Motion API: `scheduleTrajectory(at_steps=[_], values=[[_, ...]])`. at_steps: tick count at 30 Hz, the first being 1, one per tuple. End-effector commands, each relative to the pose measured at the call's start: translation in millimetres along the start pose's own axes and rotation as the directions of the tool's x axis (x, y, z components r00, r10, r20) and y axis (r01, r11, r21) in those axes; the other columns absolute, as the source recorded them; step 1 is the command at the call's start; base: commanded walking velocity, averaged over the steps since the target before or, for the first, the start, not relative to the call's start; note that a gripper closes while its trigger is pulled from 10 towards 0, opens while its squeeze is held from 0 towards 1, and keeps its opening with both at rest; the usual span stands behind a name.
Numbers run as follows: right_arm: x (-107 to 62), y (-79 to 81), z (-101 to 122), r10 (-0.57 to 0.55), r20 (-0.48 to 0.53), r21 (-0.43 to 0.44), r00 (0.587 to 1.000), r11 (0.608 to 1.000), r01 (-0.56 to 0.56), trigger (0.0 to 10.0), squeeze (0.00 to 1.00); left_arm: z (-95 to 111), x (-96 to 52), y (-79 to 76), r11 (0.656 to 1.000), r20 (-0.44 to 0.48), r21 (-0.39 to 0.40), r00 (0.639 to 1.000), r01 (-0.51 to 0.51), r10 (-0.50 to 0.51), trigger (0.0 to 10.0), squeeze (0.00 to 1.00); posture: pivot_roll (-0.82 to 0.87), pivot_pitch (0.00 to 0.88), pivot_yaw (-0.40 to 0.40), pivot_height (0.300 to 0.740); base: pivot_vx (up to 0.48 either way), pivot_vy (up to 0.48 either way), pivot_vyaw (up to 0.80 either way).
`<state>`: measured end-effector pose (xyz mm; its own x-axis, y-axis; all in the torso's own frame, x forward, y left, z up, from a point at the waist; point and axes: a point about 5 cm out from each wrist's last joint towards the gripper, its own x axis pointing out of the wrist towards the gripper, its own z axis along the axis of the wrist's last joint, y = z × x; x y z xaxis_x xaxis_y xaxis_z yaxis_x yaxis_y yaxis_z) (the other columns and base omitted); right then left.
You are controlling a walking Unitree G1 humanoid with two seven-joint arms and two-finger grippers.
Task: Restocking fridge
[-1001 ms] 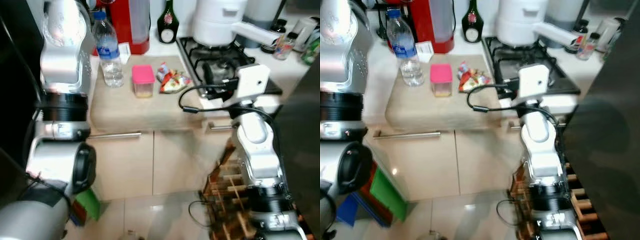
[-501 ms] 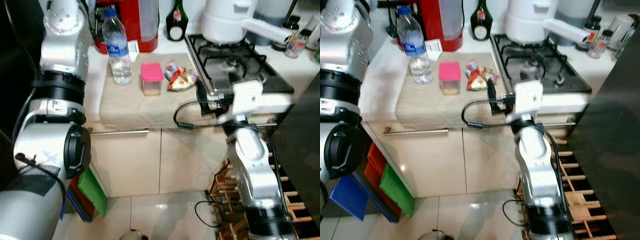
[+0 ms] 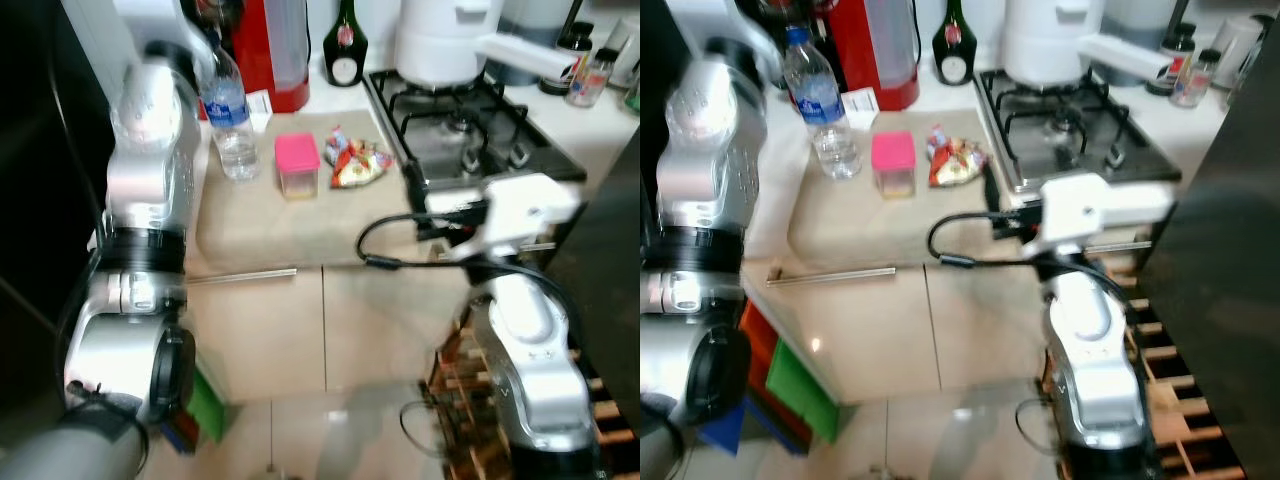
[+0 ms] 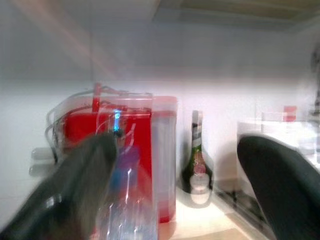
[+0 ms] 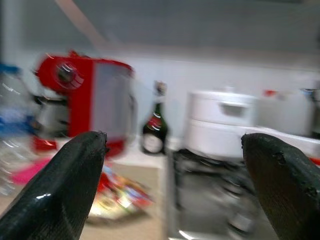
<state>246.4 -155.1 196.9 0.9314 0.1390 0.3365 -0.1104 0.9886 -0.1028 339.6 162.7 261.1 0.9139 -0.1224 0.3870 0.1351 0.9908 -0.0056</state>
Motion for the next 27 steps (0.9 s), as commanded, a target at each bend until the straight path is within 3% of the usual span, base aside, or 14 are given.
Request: scheduleTrajectory(at_steps=[1,3,7,10,11,13,19,23,25,26,27], values=[[-1.8,1.2,-10,0.022,-0.061,0.012,0.998,1.000,-0.021,10.0,0.29,-13,-20.7,-0.6,0.999,-0.111,0.010,0.993,-0.031,0.032,10.0,0.00,-0.02,0.000,0.037,0.740,0.465,0.000,0.00],[3.7,5.4,-19,0.047,-0.089,0.038,0.995,0.998,-0.044,10.0,0.29,-41,-46.1,0.7,0.991,-0.247,0.016,0.960,-0.129,0.129,10.0,0.00,0.00,0.000,0.006,0.740,0.467,0.000,0.00],[17.3,14.0,-19,0.088,-0.075,0.056,0.993,0.995,-0.084,10.0,0.29,-39,-49.6,-1.5,0.984,-0.226,0.007,0.959,-0.176,0.173,10.0,0.00,0.02,0.000,-0.019,0.740,0.469,0.000,0.00],[26.4,17.3,-15,0.118,-0.056,0.057,0.991,0.992,-0.115,10.0,0.29,-23,-44.2,1.3,0.980,-0.157,0.022,0.968,-0.197,0.198,10.0,0.00,0.03,0.000,-0.026,0.740,0.469,0.000,0.00],[32.2,18.4,-11,0.143,-0.040,0.047,0.989,0.989,-0.141,10.0,0.31,0,-38.4,3.5,0.974,-0.058,0.082,0.975,-0.210,0.215,10.0,0.00,0.04,0.000,-0.028,0.740,0.000,0.000,0.69],[36.1,18.9,-8,0.152,-0.024,0.046,0.988,0.987,-0.151,10.0,0.32,16,-37.1,3.8,0.966,-0.010,0.112,0.972,-0.232,0.235,10.0,0.00,0.03,0.000,-0.029,0.740,0.000,0.000,0.70],[44.1,29.9,1,0.209,0.019,0.033,0.978,0.977,-0.209,10.0,0.32,73,-27.4,3.7,0.953,0.254,0.092,0.932,-0.289,0.258,10.0,0.00,0.03,0.000,-0.038,0.740,0.000,0.000,0.59],[46.8,31.1,5,0.220,0.027,0.021,0.975,0.975,-0.221,10.0,0.33,87,-23.5,2.6,0.950,0.295,0.115,0.923,-0.292,0.248,10.0,0.00,0.04,0.000,-0.053,0.740,0.000,0.000,0.64],[49.2,28.2,3,0.202,0.014,0.034,0.979,0.979,-0.202,10.0,0.28,98,-15.7,0.1,0.954,0.320,0.148,0.925,-0.260,0.203,10.0,0.00,0.04,0.000,-0.063,0.740,0.000,0.000,0.00],[50.8,27.2,2,0.204,0.007,0.031,0.979,0.979,-0.204,10.0,0.28,99,-4.6,-0.3,0.963,0.282,0.152,0.944,-0.222,0.173,10.0,0.00,0.05,0.000,-0.069,0.740,0.000,0.000,0.00],[50.8,27.2,2,0.204,0.007,0.031,0.979,0.979,-0.204,10.0,0.28,99,-4.6,-0.3,0.963,0.282,0.152,0.944,-0.222,0.173,10.0,0.00,0.05,0.000,-0.069,0.740,0.000,0.000,0.00]])
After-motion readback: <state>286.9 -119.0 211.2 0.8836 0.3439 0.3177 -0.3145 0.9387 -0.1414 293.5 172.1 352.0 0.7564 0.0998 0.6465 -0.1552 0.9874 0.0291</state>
